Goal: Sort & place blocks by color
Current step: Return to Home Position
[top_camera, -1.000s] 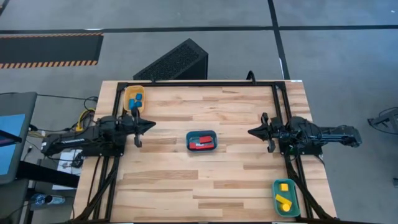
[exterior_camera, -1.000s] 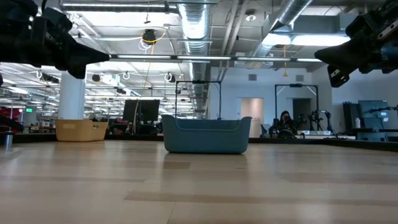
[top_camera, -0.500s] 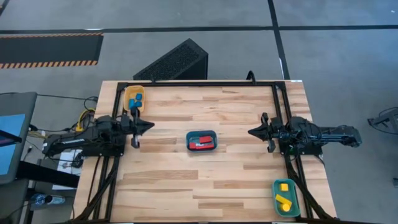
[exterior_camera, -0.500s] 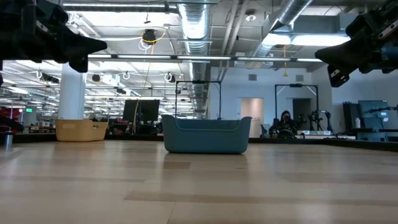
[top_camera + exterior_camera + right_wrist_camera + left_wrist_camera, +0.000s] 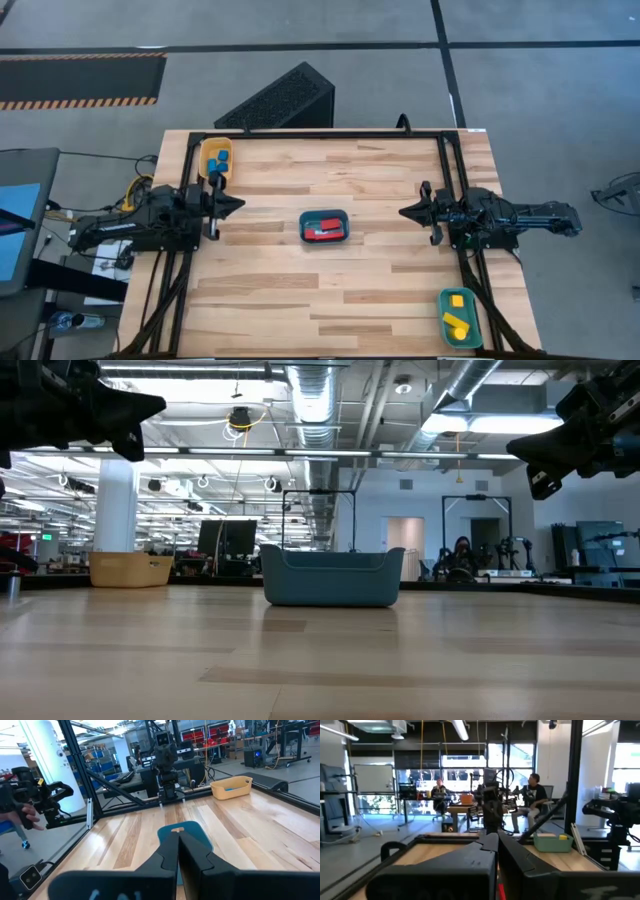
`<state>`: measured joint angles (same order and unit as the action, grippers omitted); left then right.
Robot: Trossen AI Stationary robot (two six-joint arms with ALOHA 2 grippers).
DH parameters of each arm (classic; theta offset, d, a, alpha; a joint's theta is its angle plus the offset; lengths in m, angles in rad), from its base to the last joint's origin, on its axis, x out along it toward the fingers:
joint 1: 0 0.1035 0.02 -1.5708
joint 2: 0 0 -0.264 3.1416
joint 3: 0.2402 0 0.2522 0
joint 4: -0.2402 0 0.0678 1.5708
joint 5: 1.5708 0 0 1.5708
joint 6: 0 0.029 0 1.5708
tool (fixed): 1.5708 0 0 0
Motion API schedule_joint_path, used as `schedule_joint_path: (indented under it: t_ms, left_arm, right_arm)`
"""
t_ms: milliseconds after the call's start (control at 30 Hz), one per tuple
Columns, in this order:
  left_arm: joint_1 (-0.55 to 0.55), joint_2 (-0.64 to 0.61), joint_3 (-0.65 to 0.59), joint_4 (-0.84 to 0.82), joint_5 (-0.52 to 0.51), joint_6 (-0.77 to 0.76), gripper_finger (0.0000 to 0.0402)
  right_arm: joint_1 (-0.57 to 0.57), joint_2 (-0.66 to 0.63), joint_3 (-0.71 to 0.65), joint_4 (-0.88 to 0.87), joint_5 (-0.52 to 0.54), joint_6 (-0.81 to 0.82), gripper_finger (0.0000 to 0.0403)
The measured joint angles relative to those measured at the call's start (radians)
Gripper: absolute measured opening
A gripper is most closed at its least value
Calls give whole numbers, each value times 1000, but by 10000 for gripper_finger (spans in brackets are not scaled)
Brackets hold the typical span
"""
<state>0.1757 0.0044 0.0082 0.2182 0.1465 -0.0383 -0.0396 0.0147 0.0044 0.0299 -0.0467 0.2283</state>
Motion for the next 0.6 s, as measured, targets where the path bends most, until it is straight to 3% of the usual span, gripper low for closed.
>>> schedule_joint_path:
  t_ms: [167,433,600]
  left_arm:
    - [0,-1,0,16,-40,5,0]
    - [0,0,0,-116,-197,-16,0]
    - [0,8,4,-196,-200,-9,0]
  right_arm:
    - [0,0,0,0,0,0,32]
    - [0,0,0,0,-1,0,31]
    - [0,0,0,0,-1,1,32]
